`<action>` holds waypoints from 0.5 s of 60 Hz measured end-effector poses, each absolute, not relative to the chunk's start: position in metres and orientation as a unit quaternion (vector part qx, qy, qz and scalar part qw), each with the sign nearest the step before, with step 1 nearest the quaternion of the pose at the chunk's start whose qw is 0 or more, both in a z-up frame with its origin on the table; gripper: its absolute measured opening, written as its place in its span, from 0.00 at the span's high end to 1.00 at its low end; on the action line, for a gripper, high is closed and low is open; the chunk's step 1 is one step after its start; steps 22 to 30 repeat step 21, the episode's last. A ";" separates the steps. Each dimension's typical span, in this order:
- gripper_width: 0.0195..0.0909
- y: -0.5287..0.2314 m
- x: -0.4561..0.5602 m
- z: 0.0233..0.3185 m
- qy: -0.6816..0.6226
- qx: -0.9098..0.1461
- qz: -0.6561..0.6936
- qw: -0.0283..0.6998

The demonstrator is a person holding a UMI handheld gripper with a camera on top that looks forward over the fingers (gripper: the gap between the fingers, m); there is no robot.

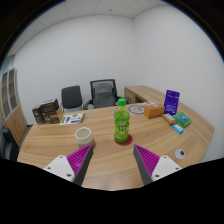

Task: Pour water

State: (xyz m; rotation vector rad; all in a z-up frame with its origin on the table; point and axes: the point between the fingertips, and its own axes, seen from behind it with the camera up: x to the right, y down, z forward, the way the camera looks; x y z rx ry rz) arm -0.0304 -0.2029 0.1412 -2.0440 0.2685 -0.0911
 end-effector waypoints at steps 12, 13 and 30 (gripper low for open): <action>0.10 -0.226 -0.058 0.189 0.090 -0.836 -0.034 0.541; 0.10 -0.227 -0.059 0.192 0.088 -0.834 -0.035 0.543; 0.10 -0.229 -0.058 0.204 0.087 -0.828 -0.048 0.552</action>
